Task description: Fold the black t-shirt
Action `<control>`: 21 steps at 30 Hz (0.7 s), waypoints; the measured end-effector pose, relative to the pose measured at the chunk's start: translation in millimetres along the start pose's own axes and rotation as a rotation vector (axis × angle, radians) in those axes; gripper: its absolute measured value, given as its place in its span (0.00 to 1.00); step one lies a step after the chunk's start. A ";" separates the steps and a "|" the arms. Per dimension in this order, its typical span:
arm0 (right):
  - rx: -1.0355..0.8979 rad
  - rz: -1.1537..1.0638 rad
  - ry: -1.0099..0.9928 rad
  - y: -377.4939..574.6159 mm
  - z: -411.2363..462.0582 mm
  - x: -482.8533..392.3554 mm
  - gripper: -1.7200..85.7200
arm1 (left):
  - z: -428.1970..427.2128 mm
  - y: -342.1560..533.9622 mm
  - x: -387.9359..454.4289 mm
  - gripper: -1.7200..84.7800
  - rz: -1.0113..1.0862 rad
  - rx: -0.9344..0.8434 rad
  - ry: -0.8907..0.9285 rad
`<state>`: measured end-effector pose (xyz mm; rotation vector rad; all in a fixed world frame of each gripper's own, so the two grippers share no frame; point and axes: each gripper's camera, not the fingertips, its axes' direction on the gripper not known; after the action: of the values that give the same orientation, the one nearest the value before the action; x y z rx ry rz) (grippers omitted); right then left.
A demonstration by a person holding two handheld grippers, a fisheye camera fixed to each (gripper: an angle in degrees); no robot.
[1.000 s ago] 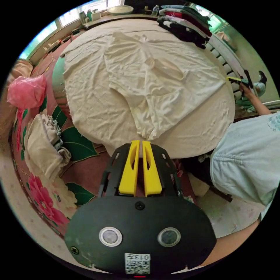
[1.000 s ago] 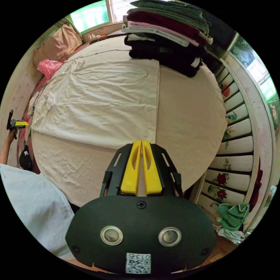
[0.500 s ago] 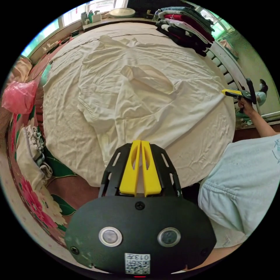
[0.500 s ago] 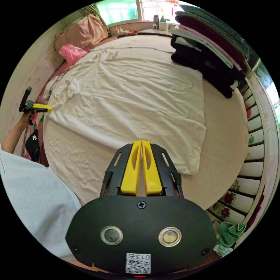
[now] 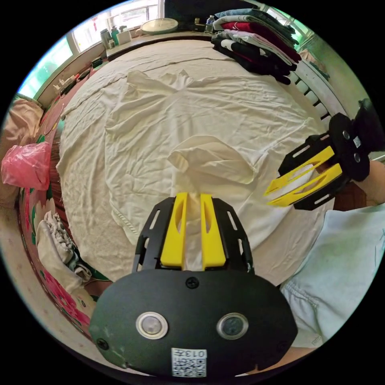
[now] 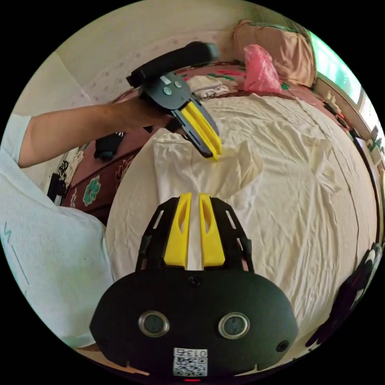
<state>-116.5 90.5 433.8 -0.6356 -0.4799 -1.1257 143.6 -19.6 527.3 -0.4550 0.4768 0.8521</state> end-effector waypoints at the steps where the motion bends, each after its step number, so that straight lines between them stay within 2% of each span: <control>1: -0.033 0.006 -0.012 -6.5 9.6 8.4 0.05 | 1.7 0.8 -0.4 0.09 -0.005 -0.001 0.007; 5: -0.057 0.197 0.095 -6.4 13.5 54.3 0.03 | 4.7 10.1 -2.5 0.07 -0.021 0.036 0.039; 7: 0.029 0.472 0.133 14.1 -8.1 97.9 0.03 | 5.9 14.6 -0.5 0.07 -0.014 0.051 0.038; 9: 0.110 0.583 0.180 28.5 -25.5 115.6 0.04 | 6.1 18.7 0.8 0.07 -0.027 0.059 0.055; 14: 0.181 0.455 0.133 -0.5 -33.1 118.1 0.11 | -11.1 26.4 6.7 0.10 -0.069 0.164 -0.029; 18: 0.110 0.253 0.030 -56.0 -6.4 113.7 0.12 | 1.9 16.9 4.5 0.13 -0.054 0.078 0.039; 21: 0.017 0.202 -0.024 -82.4 18.3 119.1 0.08 | 9.2 14.7 8.9 0.10 -0.043 0.049 0.029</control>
<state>-150.7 -0.8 542.4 -0.6681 -0.4348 -0.9229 139.0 -0.7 526.8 -0.4319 0.5118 0.7920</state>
